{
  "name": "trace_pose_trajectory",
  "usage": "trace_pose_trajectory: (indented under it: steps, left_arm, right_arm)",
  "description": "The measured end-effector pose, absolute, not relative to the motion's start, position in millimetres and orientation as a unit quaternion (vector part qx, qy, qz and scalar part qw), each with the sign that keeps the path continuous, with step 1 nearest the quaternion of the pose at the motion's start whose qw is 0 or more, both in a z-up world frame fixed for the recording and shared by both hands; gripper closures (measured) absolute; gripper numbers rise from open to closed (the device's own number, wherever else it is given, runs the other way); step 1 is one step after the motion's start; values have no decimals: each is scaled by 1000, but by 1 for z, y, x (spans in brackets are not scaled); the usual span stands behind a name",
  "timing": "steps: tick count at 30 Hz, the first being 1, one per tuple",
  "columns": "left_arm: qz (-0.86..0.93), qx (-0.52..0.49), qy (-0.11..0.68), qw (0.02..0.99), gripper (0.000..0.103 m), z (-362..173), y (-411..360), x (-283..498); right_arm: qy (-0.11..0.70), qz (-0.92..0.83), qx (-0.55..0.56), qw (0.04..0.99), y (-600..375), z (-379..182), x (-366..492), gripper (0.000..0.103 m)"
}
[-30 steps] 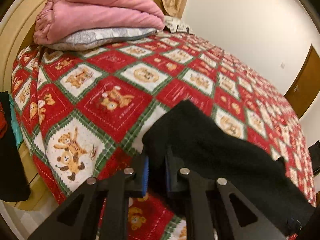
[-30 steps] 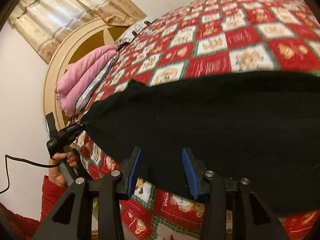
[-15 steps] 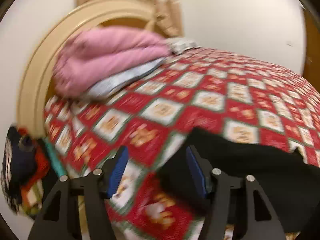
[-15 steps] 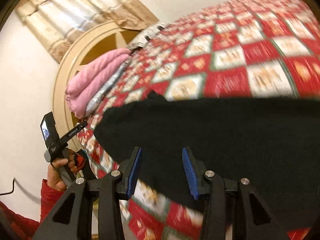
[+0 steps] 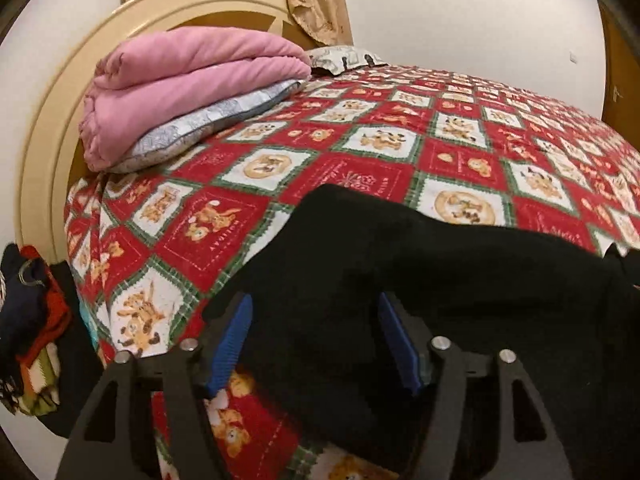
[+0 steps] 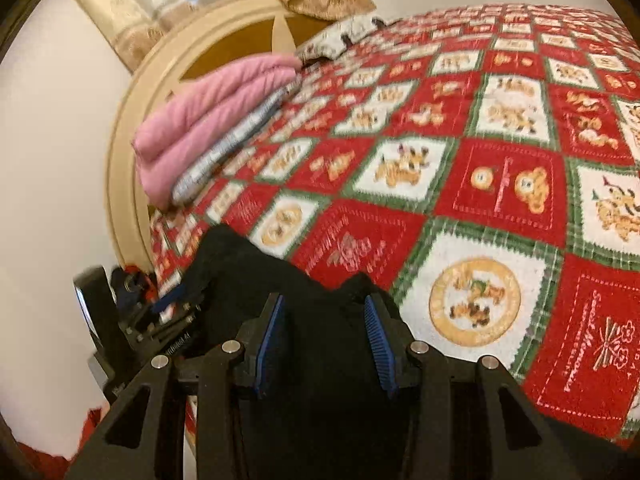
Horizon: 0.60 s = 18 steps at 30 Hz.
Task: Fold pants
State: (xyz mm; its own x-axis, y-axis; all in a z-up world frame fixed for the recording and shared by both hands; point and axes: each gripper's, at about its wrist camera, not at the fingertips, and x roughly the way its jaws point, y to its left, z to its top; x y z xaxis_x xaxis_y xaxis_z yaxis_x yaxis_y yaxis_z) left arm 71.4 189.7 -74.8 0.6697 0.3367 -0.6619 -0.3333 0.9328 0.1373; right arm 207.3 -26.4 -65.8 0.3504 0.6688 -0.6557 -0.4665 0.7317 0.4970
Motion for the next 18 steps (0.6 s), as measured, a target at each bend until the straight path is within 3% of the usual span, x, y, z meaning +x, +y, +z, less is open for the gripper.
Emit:
trace_pose_trajectory:
  steps: [2,4,8,18]
  left_arm:
    - [190,-7,361,913,22,-77,194,72]
    - [193,-30,358,913,20,-78,200,73]
    - [201,-21,353,913,20,-80,195,72]
    - [202,-25,353,913,20,-81,196,72]
  right_arm:
    - [462,366,114,800,-30,-66,199,59]
    - [468,367,94,798,-33,-64,192,59]
    - [427,348,54,833,-43,-45,197,59]
    - [498,417,95,754,-34,-77,205,59]
